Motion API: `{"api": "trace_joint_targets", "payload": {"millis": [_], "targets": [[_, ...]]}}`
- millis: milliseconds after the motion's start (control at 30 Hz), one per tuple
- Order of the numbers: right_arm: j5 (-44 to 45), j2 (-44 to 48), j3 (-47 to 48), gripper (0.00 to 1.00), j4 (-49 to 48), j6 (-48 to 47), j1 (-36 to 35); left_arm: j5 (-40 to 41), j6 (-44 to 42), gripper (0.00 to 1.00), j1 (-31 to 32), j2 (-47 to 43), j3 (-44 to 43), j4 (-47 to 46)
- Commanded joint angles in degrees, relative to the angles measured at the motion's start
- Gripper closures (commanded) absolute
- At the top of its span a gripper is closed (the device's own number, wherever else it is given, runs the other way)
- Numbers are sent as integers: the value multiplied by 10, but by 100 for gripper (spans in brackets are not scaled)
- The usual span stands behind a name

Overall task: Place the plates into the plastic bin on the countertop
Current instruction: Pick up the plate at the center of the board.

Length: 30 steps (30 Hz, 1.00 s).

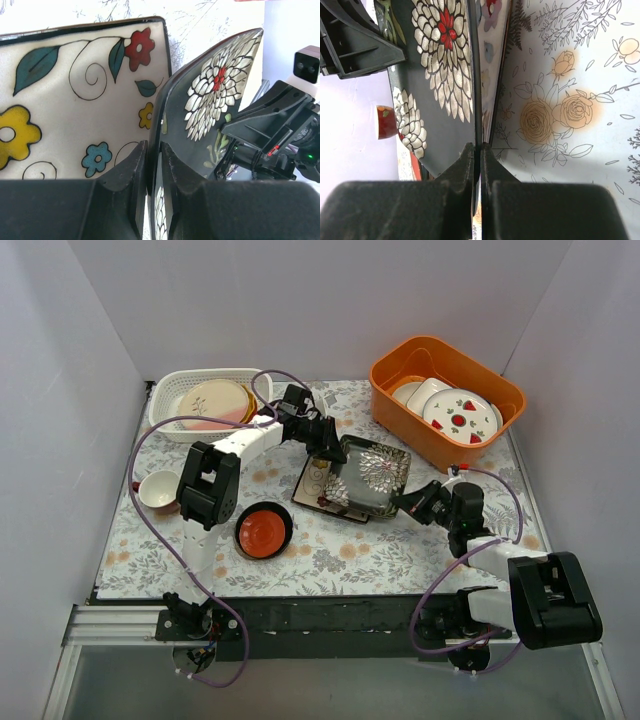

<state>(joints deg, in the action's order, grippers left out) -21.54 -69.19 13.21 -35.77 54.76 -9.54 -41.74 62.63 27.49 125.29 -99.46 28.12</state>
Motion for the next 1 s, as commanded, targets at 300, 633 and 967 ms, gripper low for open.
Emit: {"api": "trace_joint_targets", "payload": {"millis": [300,633,967], "targets": [[-99,-56,9,59,-233,33,7,-56,20,100,-6,-22,-7,-20],[-69,-24,10,5,-163,3,8,-66,28,100,-16,-26,-4,-26],[-61,-20,12,2,-146,-4,7,-75,35,100,-30,-32,1,-34]]}}
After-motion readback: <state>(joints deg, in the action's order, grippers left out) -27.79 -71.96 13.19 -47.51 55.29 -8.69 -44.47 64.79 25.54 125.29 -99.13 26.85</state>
